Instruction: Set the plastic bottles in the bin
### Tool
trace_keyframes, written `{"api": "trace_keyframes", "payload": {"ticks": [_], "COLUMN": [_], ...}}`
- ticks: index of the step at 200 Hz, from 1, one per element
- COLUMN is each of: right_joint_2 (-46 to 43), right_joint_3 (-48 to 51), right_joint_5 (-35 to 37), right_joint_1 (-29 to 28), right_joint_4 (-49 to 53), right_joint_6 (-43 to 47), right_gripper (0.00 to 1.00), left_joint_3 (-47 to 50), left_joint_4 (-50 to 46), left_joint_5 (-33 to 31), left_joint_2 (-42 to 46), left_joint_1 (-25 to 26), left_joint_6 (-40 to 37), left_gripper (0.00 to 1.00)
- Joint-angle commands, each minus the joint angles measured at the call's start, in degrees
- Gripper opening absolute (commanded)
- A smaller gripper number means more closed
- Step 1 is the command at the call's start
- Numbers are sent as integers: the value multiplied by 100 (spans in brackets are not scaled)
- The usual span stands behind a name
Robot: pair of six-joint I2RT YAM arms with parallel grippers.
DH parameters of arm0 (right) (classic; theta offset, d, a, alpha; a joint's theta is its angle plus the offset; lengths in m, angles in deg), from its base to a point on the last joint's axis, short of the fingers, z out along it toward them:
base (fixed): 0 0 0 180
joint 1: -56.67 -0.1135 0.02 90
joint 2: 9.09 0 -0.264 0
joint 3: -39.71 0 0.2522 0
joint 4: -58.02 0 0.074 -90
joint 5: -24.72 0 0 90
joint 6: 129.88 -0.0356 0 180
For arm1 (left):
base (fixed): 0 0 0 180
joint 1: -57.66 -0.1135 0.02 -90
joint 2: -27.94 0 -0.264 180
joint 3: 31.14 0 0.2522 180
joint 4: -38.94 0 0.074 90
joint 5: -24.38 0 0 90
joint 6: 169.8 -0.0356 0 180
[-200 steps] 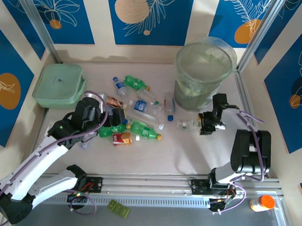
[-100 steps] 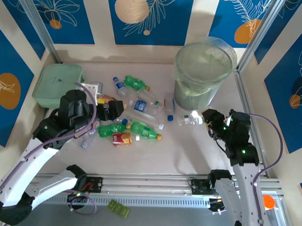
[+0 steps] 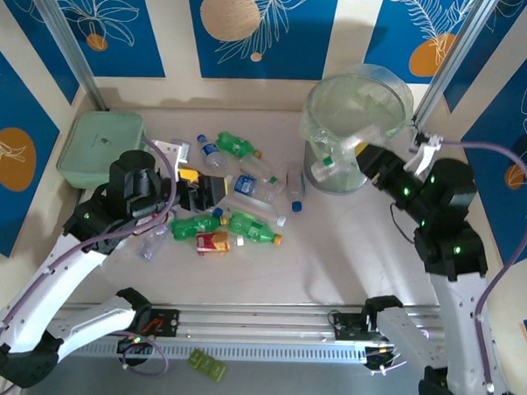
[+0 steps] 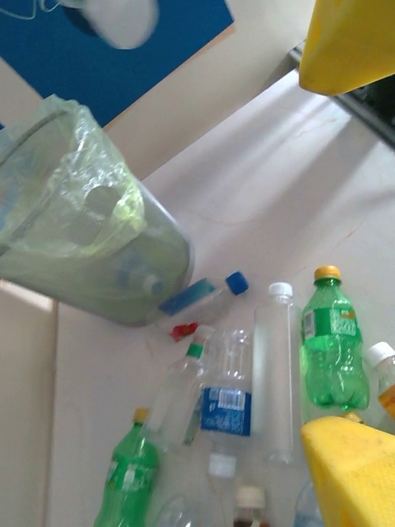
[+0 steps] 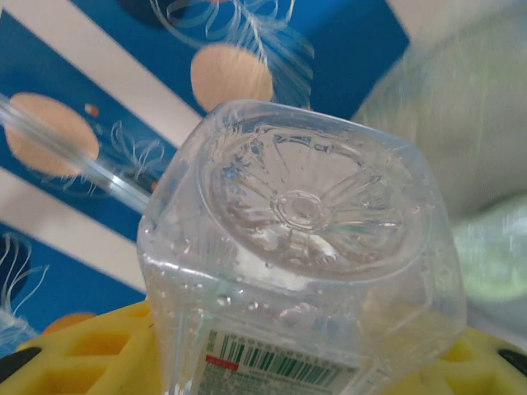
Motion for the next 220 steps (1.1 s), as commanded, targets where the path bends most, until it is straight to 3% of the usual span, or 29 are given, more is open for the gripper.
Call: {"api": "trace_keyframes", "payload": {"ticks": [1,74,112,152,197,220], "right_joint_2": [659,3386,4475,5432,6423,6822], "right_joint_3": [-786,-3665,-4705,-5331,-5914,-6202], "right_joint_5": [931,2810,3160,2890,1763,1623], "right_joint_1": [-20,-139,-190,-261,-22,0], "right_joint_4": [-134,664,1462,2146,2873,3211], "right_joint_6": [559,1898,2113,2139,1719,1774], "right_gripper": [46,46,46,48,48,48], "left_joint_3": [65,158,394,436,636,746], "left_joint_4": [159,120,151,72,209,270], "left_joint_5": [537,154,-118,-17,-16,-51], "left_joint_2": [-15,-11,-73,-289,-249,-296], "left_joint_1": [-12,-18,-12,-13,-4,16], "left_joint_6": [64,-20,266,117,-121,-208], "left_gripper": [100,100,100,100,100,100]}}
